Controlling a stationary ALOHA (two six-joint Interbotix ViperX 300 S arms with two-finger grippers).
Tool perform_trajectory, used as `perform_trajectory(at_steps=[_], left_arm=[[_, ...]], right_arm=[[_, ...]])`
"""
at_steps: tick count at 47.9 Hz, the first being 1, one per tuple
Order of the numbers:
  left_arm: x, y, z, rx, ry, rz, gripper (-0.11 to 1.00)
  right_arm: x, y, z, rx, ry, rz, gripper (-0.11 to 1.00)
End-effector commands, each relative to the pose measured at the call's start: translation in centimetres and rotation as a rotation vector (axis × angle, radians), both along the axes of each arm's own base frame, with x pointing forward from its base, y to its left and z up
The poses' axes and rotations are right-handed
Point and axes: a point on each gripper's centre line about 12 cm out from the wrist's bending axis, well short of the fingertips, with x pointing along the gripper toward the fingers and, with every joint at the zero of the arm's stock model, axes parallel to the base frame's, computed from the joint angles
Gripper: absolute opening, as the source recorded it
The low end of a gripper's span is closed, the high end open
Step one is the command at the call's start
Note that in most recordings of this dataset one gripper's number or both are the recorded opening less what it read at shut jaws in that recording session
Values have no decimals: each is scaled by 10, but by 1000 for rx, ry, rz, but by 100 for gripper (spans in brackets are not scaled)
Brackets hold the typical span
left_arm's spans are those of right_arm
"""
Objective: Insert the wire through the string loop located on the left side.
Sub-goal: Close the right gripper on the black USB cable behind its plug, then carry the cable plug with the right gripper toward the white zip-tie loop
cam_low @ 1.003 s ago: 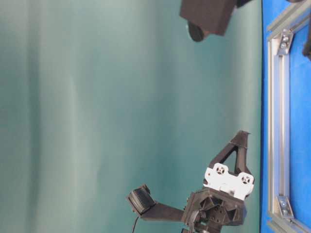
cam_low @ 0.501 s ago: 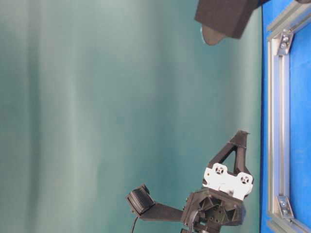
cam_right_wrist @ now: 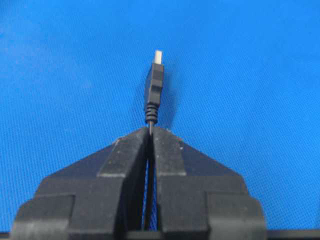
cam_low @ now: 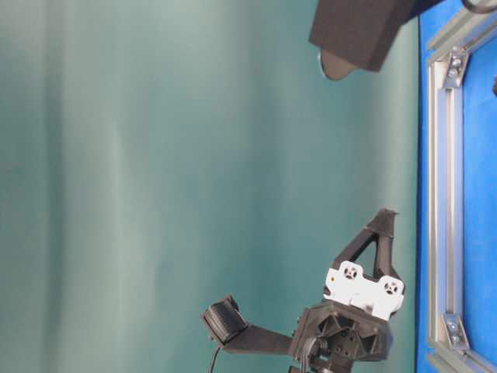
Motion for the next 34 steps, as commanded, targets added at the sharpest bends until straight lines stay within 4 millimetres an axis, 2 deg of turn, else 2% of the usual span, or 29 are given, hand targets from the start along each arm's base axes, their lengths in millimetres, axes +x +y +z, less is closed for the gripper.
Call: perform_trajectory(at_steps=[1, 9, 29, 34], left_arm=[[2, 0, 16, 15, -45, -4, 0], [0, 0, 16, 15, -44, -2, 0], [-1, -1, 17, 11, -47, -3, 0], [-1, -1, 17, 12, -45, -3, 0]], right_arm=[[7, 3, 14, 16, -45, 2, -10], [7, 5, 27, 26, -67, 6, -10], [-2, 1, 96, 3, -53, -10, -10], [-3, 0, 99, 0, -49, -12, -10]])
